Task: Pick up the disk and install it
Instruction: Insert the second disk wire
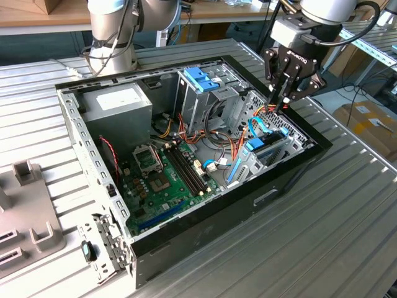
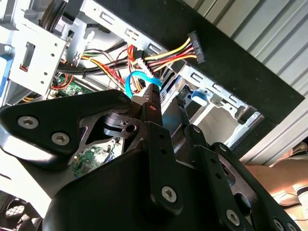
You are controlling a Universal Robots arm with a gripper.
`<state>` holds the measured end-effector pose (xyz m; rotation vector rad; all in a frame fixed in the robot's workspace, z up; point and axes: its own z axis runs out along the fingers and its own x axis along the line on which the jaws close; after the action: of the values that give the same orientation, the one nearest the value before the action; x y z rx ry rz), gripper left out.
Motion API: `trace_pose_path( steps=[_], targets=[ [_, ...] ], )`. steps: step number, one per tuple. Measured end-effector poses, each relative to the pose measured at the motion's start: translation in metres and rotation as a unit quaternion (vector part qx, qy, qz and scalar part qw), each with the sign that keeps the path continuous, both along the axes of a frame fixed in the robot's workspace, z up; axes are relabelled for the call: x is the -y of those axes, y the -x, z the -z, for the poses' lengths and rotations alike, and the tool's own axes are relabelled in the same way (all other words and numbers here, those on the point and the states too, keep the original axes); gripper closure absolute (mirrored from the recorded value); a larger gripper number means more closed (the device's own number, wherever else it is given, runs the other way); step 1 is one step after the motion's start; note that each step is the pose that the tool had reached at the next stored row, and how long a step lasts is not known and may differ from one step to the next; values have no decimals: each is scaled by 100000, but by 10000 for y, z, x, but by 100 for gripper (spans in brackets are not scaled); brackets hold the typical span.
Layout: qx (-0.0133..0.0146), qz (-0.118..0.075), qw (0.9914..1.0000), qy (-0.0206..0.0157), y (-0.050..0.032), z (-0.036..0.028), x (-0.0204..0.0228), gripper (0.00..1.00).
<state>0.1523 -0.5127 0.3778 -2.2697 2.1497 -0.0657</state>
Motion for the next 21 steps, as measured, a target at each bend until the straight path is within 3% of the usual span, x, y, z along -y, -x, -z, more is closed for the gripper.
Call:
trace_pose_path(
  steps=[10,13,16,21],
  targets=[
    [0,-115,100000,4,-50,0,-11,70],
    [-2,-825,99997,4,-59,0,-10,70],
    [-1,-2774,99962,1,-72,0,-10,70],
    [1,-2870,99959,4,-73,0,-10,70]
  ],
)
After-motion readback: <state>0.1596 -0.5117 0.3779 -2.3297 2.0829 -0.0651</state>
